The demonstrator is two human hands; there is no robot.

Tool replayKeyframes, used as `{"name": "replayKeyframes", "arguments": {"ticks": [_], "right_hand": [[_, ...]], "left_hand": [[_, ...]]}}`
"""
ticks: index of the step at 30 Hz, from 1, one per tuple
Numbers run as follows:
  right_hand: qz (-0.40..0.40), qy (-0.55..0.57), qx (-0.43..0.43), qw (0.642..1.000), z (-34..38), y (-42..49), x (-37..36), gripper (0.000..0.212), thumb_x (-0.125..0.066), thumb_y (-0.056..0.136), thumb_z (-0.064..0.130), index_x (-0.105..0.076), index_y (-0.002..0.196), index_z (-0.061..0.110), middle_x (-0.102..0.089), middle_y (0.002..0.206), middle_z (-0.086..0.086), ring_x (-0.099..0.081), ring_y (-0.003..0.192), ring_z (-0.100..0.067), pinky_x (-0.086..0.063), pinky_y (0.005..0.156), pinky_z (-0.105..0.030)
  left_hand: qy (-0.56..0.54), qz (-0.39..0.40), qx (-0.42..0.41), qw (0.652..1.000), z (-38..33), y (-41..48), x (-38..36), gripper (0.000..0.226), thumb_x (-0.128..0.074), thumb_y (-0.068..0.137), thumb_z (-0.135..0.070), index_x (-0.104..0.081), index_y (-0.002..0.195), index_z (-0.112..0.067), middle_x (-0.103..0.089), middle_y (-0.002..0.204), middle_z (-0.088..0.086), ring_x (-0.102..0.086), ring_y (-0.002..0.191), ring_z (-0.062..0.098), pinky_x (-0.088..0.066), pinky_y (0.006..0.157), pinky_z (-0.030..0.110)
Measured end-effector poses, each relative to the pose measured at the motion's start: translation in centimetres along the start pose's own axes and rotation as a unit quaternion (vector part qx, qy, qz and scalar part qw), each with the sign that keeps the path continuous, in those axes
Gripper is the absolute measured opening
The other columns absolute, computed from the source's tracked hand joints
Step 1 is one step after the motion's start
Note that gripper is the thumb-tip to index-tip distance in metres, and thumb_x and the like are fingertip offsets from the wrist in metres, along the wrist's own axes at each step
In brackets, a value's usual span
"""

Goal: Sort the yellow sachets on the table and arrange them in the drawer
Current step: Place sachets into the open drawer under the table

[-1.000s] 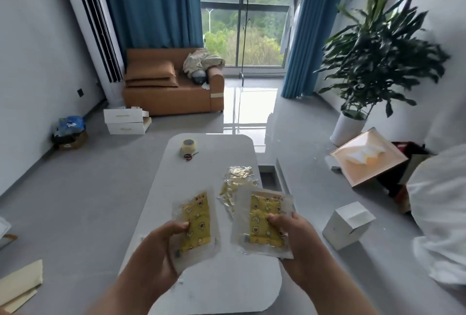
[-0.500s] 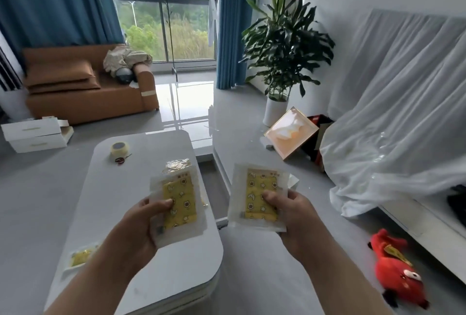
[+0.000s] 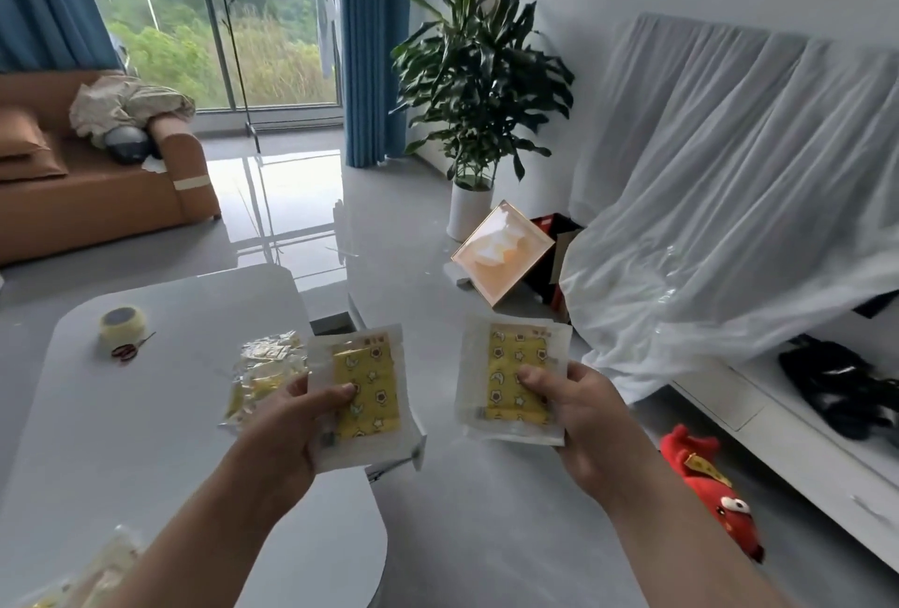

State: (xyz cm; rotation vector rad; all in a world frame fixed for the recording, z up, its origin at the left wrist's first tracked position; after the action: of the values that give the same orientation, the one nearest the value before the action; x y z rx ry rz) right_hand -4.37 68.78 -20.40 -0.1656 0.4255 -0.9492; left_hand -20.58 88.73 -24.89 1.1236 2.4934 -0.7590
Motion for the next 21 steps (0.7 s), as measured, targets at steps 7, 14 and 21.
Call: {"name": "replayKeyframes", "arguments": {"ticks": [7, 14, 21], "right_hand": [[-0.052, 0.011, 0.009, 0.999, 2.0, 3.7, 3.9, 0.015, -0.059, 0.089, -0.001, -0.068, 0.102, 0.001, -0.075, 0.099, -0.018, -0.073, 0.091, -0.034, -0.059, 0.077, -0.044], [-0.069, -0.002, 0.009, 0.998, 5.5, 10.9, 9.3, 0.013, -0.060, 0.088, -0.002, -0.069, 0.097, 0.002, -0.075, 0.096, -0.018, -0.073, 0.086, -0.033, -0.058, 0.076, -0.045], [-0.023, -0.009, 0.003, 1.000, 11.0, 21.1, 15.6, 0.015, -0.060, 0.088, -0.002, -0.069, 0.099, 0.000, -0.075, 0.096, -0.020, -0.074, 0.083, -0.032, -0.058, 0.071, -0.042]], "left_hand": [[0.009, 0.011, 0.017, 1.000, 0.4, 5.8, -2.8, 0.040, -0.064, 0.067, -0.003, -0.063, 0.107, -0.002, -0.074, 0.087, 0.017, -0.073, 0.069, 0.029, -0.057, 0.052, 0.040], [0.026, 0.007, 0.024, 0.999, 1.8, 13.2, -8.8, 0.045, -0.066, 0.067, -0.005, -0.061, 0.112, -0.002, -0.072, 0.099, 0.021, -0.072, 0.080, 0.032, -0.059, 0.065, 0.045], [0.014, -0.024, 0.009, 1.000, 3.1, 21.9, -17.2, 0.045, -0.065, 0.067, -0.003, -0.060, 0.111, 0.001, -0.073, 0.090, 0.020, -0.072, 0.071, 0.031, -0.058, 0.055, 0.041]]}}
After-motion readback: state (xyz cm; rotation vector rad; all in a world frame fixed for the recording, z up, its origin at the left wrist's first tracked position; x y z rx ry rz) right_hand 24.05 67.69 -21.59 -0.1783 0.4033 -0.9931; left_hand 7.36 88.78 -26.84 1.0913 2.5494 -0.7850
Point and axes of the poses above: each hand's wrist, its own y-axis towards the middle knuckle, its own x-axis out of the back of the hand, z = x × y, the point moved 10 cm from there along y, towards the middle knuckle
